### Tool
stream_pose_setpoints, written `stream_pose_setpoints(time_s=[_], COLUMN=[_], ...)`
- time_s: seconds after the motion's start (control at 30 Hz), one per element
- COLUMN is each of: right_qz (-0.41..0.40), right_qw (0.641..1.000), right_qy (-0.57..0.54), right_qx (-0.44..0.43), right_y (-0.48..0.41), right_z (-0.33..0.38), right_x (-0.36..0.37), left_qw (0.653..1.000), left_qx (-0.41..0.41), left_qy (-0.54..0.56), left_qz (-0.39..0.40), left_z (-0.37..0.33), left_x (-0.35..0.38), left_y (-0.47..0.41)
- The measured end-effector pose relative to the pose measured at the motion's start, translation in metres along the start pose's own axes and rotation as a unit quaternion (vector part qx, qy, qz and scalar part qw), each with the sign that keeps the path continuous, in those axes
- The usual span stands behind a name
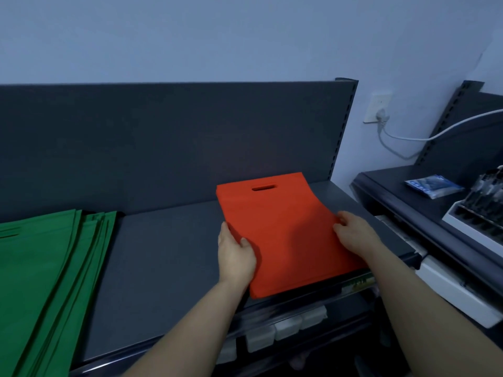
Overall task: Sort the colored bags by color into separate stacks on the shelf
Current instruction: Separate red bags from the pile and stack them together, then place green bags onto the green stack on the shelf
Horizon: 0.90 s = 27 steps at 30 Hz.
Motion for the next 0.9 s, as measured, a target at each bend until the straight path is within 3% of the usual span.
stream_pose_setpoints(time_s=[0.2,0.5,0.7,0.9], right_qz=[-0.073,-0.116,-0.096,-0.003], right_qw=[0.997,0.976,0.967,0.979], right_qy=[0.005,0.054,0.07,-0.021], right_qx=[-0.026,-0.177,-0.227,-0.204], right_y=[0.014,0.052,0.1,0.166], right_z=[0.02,0.107,0.185,0.262], right_x=[0.005,0.036,0.071,0.119], left_qw=[0.999,0.99,0.972,0.926], left_qx=[-0.007,0.072,0.087,-0.002], left_qy=[-0.01,-0.115,-0.193,-0.355], left_qz=[0.036,-0.033,-0.1,-0.13], left_z=[-0.009,-0.014,0.0,0.046], left_x=[-0.017,-0.106,-0.209,-0.347], left_y=[-0.007,-0.035,-0.055,-0.074])
Point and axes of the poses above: each hand's wrist, its own y-axis away from the middle knuckle, its own x-axis out of the palm, z = x × y, the point moved 1 cm from there along -y, towards the middle knuckle, and after that the axes turned 10 degrees about -z, right-handed, at the moved point
